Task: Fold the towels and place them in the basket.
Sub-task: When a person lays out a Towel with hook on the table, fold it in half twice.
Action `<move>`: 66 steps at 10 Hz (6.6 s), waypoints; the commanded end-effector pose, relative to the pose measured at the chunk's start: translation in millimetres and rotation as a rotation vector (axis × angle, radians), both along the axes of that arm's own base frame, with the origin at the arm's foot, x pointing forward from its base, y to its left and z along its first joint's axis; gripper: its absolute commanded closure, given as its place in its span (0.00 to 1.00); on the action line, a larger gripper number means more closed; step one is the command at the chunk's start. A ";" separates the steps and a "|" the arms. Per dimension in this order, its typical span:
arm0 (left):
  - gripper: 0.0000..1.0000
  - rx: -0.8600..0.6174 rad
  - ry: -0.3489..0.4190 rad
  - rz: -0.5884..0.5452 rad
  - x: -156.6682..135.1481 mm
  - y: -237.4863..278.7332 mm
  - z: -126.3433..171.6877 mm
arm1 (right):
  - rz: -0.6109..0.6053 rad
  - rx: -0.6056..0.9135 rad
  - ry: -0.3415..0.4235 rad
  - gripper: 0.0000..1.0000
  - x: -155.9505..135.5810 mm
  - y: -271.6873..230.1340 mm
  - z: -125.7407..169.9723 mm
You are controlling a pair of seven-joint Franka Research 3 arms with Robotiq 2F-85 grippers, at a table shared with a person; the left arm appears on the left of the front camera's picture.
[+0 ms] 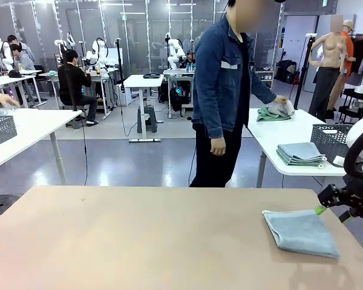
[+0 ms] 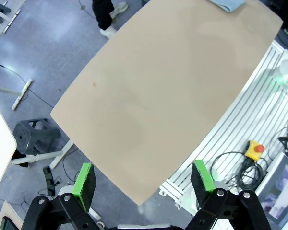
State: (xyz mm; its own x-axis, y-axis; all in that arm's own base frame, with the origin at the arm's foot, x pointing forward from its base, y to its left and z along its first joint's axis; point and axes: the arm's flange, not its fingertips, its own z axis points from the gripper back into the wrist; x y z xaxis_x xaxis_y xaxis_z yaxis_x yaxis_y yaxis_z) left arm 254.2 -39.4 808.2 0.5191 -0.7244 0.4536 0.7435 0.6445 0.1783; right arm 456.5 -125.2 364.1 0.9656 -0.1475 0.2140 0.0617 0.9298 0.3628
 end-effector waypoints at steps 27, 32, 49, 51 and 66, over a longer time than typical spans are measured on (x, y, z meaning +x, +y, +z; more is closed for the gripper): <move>0.00 0.010 -0.005 0.006 -1.3 -0.1 -1.5 | 0.449 -0.297 -0.389 0.17 -228.3 86.6 428.9; 0.00 0.010 -0.005 0.006 -1.3 -0.1 -1.5 | 0.449 -0.297 -0.389 0.17 -228.3 86.6 428.9; 0.00 0.071 -0.079 -0.112 -4.7 -13.2 -3.6 | 0.650 -0.357 -0.427 0.17 -232.0 112.2 423.5; 0.00 0.201 -0.143 -0.361 -6.3 -44.4 -35.9 | 0.958 -0.434 -0.500 0.17 -232.7 161.9 404.5; 0.00 0.314 0.025 -0.621 42.5 -99.5 -204.2 | 1.363 -0.639 -0.347 0.17 -195.7 274.8 243.2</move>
